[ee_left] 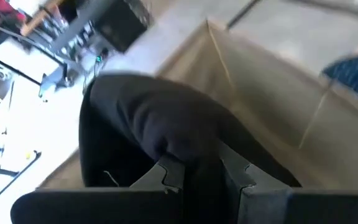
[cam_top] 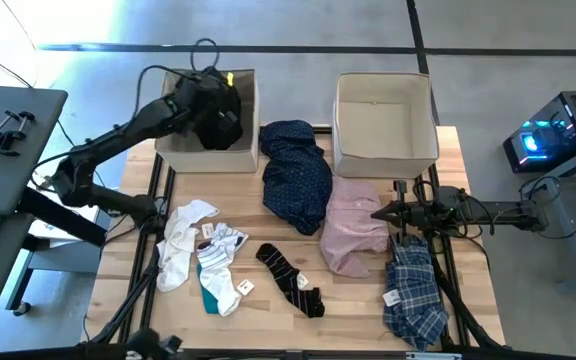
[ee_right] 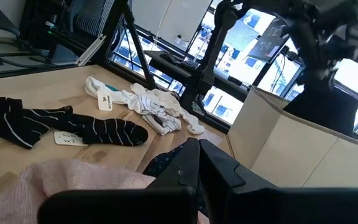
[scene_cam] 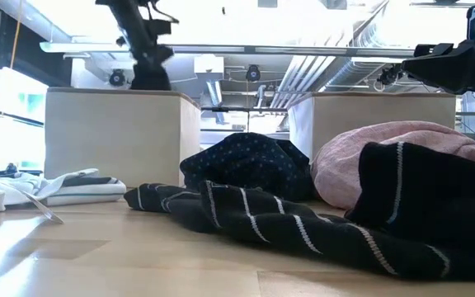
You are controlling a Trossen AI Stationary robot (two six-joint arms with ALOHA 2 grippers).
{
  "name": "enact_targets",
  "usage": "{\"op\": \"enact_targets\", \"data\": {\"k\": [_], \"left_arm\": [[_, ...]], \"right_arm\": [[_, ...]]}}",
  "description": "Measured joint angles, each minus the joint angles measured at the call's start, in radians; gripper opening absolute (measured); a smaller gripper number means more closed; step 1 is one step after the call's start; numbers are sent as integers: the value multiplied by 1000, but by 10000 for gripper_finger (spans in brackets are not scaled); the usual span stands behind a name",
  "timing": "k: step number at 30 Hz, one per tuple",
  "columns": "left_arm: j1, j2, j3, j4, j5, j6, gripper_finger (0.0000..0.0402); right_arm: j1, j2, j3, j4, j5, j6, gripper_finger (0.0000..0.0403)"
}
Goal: Sort clothes
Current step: Put the black pants into the left laundry organizer
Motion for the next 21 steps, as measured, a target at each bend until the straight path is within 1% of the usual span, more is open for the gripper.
{"op": "enact_targets", "data": {"k": [4, 8, 12, 17, 21], "left_arm": [[10, 55, -55, -10, 3, 0, 34], [11, 106, -78, -52, 11, -3, 35], [14, 145, -81, -119, 17, -69, 48], [53, 163, -81, -177, 160, -165, 83], [84, 149, -81, -195, 242, -225, 118]], "right_arm": [[0, 0, 0, 0, 0, 0, 0], [0, 0, 0, 0, -1, 0, 0], [0, 0, 0, 0, -1, 0, 0], [0, 0, 0, 0, -1, 0, 0], [0, 0, 0, 0, -2, 0, 0]]}}
